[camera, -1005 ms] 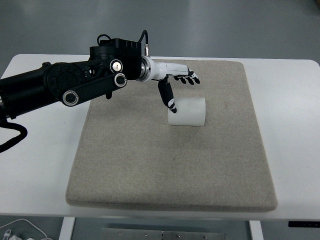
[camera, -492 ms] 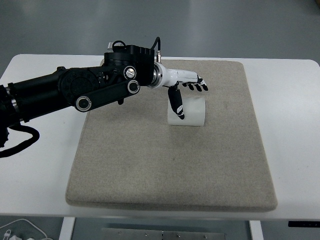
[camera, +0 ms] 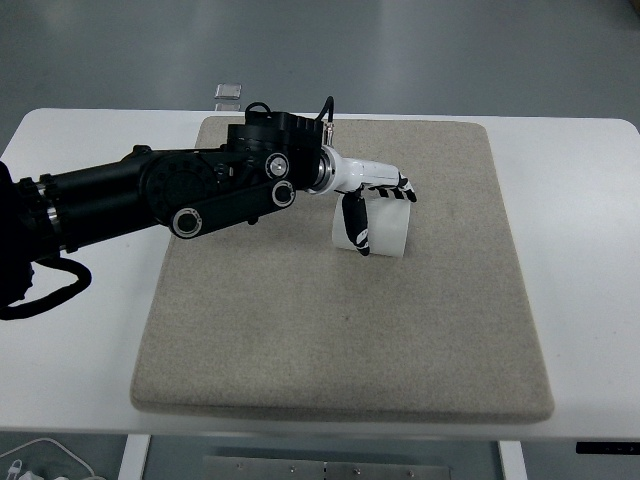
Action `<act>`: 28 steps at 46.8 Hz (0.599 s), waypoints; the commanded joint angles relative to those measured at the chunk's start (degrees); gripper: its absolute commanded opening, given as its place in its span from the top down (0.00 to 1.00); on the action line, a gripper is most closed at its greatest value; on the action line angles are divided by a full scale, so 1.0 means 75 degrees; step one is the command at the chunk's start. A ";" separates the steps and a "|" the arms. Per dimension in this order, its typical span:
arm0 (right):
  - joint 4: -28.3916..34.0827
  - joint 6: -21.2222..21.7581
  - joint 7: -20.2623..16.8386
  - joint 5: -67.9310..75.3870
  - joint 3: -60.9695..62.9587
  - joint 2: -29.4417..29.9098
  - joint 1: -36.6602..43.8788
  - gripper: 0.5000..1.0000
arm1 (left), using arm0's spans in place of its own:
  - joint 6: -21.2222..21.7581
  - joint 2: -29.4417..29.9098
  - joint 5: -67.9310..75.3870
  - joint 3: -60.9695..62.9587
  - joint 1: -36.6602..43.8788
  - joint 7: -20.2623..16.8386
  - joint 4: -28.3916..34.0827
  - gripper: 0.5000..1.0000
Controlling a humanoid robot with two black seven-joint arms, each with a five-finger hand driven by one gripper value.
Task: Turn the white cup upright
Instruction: 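Lower the left hand and wrap its fingers around the white cup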
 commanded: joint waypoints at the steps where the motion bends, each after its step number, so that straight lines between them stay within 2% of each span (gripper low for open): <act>1: 0.0010 0.0000 0.0000 0.0000 0.0000 0.0000 0.0000 0.14 | 0.0000 -0.0023 0.0002 0.0079 -0.0020 0.0000 0.0055 0.02; 6: -0.0002 0.0000 0.0000 0.0000 0.0000 0.0000 0.0000 0.14 | 0.0000 -0.0105 0.0002 0.0126 -0.0020 0.0000 0.0066 0.04; 11: -0.0002 0.0000 0.0000 0.0000 0.0000 0.0000 0.0000 0.14 | 0.0011 -0.0164 0.0002 0.0208 -0.0008 0.0000 0.0067 0.10; 21: 0.0010 0.0000 0.0000 0.0000 0.0000 0.0000 0.0000 0.14 | 0.0011 -0.0199 0.0037 0.0278 0.0062 -0.0011 0.0067 0.43; 25: -0.0002 0.0000 0.0000 0.0000 0.0000 0.0000 0.0000 0.14 | 0.0046 -0.0211 0.0096 0.0278 0.0085 -0.0011 0.0067 0.51; 28: -0.0002 0.0000 0.0000 0.0000 0.0000 0.0000 0.0000 0.14 | 0.0163 -0.0211 0.0096 0.0266 0.0074 -0.0011 0.0067 0.64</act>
